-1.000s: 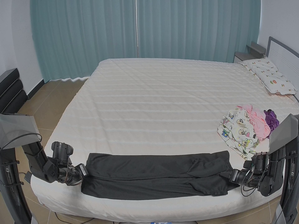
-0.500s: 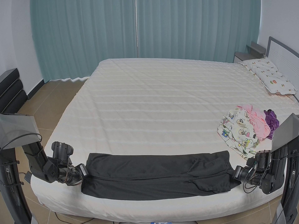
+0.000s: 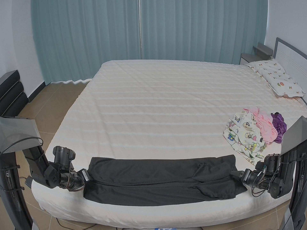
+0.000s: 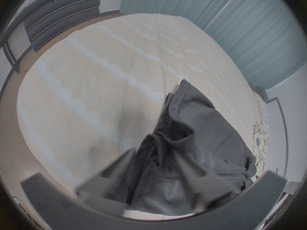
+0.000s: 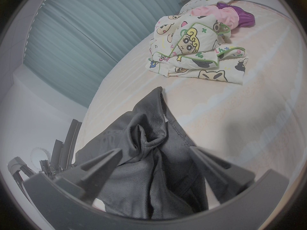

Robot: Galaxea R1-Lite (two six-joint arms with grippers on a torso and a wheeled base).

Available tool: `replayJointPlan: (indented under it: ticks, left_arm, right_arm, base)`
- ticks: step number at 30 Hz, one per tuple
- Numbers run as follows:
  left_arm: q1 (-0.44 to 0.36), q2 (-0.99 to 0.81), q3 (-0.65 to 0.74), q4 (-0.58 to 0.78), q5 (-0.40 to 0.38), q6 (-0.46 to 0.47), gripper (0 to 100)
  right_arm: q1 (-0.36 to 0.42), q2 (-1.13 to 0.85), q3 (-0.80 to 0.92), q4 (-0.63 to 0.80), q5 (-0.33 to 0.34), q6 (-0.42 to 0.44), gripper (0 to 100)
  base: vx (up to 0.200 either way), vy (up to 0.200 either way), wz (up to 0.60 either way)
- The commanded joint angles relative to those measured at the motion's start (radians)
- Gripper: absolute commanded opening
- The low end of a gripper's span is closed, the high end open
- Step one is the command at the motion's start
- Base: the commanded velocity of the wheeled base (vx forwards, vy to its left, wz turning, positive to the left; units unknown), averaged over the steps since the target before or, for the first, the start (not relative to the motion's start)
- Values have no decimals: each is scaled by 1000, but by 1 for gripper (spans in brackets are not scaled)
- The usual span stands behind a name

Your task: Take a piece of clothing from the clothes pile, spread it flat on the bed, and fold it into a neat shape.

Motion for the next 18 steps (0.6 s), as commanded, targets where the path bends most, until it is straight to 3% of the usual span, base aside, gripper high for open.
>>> replayJointPlan:
  ticks: [1,5,11,15,16,18]
  left_arm:
    - [-1,-5,1,-1,-1,0,100]
    - [7,-12,1,-1,-20,-17,100]
    - [39,-76,-11,-1,-135,-109,100]
    - [65,-79,-17,-2,-168,-119,100]
    - [81,-67,-34,-2,-170,-138,100]
    - [84,-59,-45,-4,-171,-165,100]
  right_arm:
    - [-26,-85,-3,-17,3,42,100]
    - [-12,-147,-37,-15,-4,79,100]
    - [71,-156,-90,-14,-24,79,100]
    - [158,-159,-159,39,-50,74,100]
    - [222,-174,-211,108,-76,69,100]
    - [276,-174,-276,189,-100,68,100]
  base:
    - [0,0,0]
    - [0,0,0]
    - [0,0,0]
    - [0,0,0]
    - [0,0,0]
    - [0,0,0]
